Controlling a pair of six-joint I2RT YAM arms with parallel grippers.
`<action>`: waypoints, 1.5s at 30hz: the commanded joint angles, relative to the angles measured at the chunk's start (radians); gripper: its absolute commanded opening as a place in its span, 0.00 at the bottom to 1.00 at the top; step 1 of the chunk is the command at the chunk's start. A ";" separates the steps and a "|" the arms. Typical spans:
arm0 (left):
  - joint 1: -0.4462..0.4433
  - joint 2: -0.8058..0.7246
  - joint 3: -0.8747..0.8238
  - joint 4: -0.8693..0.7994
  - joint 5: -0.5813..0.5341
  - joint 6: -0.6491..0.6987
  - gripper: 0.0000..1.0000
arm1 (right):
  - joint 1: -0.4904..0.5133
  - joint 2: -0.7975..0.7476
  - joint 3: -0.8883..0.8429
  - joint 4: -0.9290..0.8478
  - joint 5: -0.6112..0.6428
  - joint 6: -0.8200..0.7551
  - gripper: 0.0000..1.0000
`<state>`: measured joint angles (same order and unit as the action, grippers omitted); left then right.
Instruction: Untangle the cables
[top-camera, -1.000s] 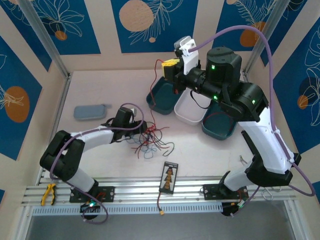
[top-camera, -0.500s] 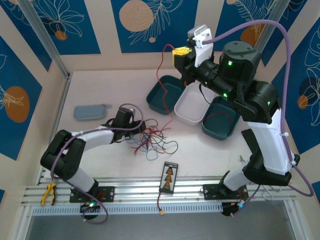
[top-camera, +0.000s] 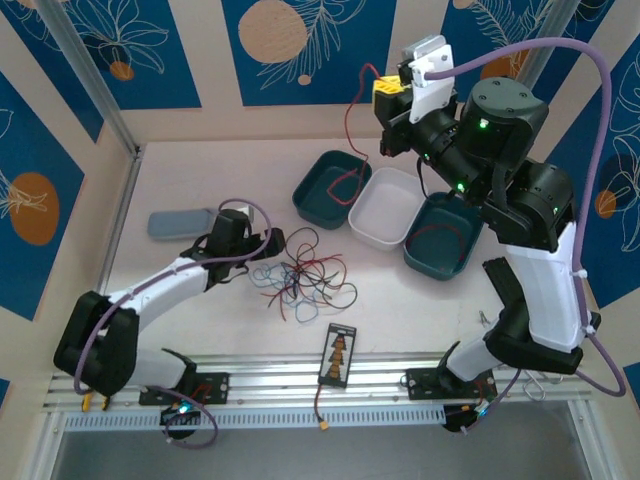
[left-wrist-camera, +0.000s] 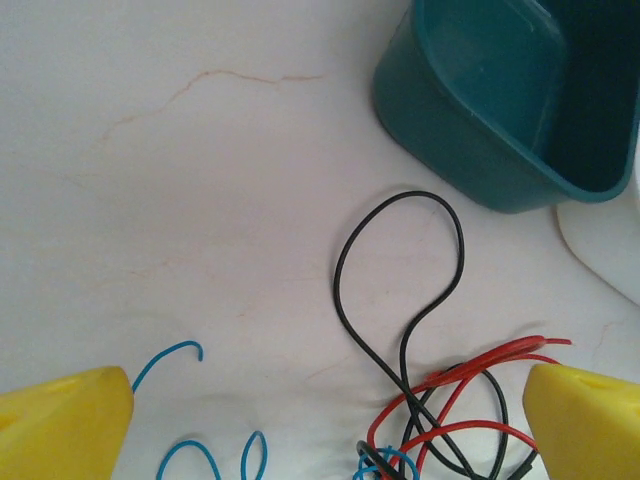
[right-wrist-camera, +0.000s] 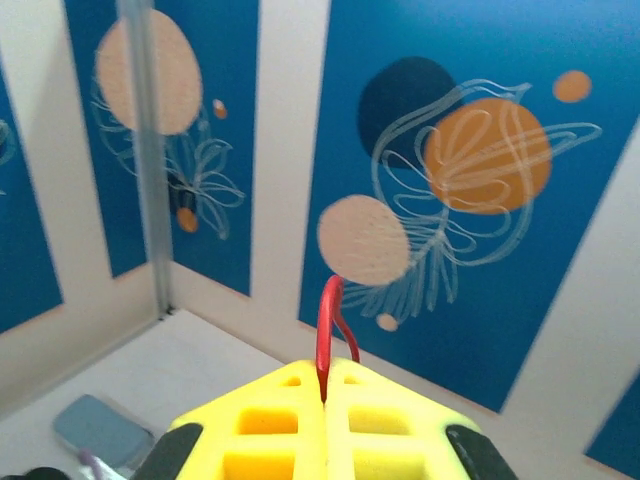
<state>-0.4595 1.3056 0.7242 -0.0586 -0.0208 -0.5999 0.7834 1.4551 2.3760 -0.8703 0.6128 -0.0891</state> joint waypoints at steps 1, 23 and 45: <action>0.010 -0.057 0.018 -0.090 -0.044 0.042 1.00 | -0.093 -0.054 -0.087 0.023 0.069 0.017 0.00; 0.022 -0.213 -0.002 -0.171 -0.087 0.086 1.00 | -0.825 -0.240 -0.662 0.190 -0.379 0.243 0.00; 0.029 -0.174 0.004 -0.181 -0.068 0.069 1.00 | -0.891 -0.356 -1.036 0.152 -0.415 0.385 0.00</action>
<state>-0.4423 1.1213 0.7242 -0.2203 -0.1051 -0.5400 -0.0990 1.1088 1.3693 -0.6800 0.1940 0.2600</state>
